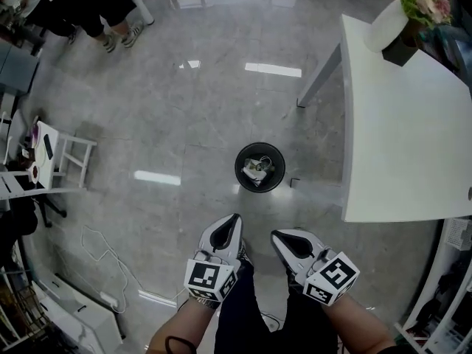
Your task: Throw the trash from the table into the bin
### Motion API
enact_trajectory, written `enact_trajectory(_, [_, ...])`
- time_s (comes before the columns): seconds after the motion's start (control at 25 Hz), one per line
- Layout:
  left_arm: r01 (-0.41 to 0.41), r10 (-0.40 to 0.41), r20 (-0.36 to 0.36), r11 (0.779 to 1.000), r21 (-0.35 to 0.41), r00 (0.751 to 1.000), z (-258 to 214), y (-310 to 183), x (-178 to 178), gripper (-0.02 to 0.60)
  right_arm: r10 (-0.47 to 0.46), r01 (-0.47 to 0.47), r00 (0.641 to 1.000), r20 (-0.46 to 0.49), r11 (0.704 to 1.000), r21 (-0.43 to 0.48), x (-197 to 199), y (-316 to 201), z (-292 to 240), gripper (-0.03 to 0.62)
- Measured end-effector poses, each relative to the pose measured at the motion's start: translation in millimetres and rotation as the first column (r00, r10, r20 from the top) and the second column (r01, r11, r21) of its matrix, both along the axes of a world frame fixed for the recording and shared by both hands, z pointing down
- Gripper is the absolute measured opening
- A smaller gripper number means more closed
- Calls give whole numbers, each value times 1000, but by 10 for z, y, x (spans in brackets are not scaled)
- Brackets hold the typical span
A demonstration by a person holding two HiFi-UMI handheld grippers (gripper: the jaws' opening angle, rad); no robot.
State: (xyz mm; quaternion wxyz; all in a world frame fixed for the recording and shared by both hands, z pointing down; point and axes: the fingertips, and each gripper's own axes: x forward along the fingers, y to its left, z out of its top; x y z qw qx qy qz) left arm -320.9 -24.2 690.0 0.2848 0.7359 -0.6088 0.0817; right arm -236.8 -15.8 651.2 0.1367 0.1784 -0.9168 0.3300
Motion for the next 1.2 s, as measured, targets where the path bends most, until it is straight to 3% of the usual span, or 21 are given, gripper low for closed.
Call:
enact_trajectory(0.32, [-25, 24, 4, 998, 60, 1000, -1031, 5, 41, 8, 5, -7, 999, 35, 997, 71, 0, -52, -838, -2])
enact_trajectory(0.56, [-53, 54, -10, 996, 72, 999, -1631, 197, 295, 8, -18, 10, 998, 68, 994, 110, 90, 80, -1314, -2])
enact_trajectory(0.88, [-127, 131, -32, 987, 102, 991, -2123, 502, 643, 6, 18, -37, 995, 103, 982, 185, 411, 215, -1857, -2])
enact_trajectory(1.2, [-235, 250, -75, 958, 165, 965, -2620, 700, 1104, 7, 54, -85, 990, 129, 967, 242, 858, 494, -2426, -2])
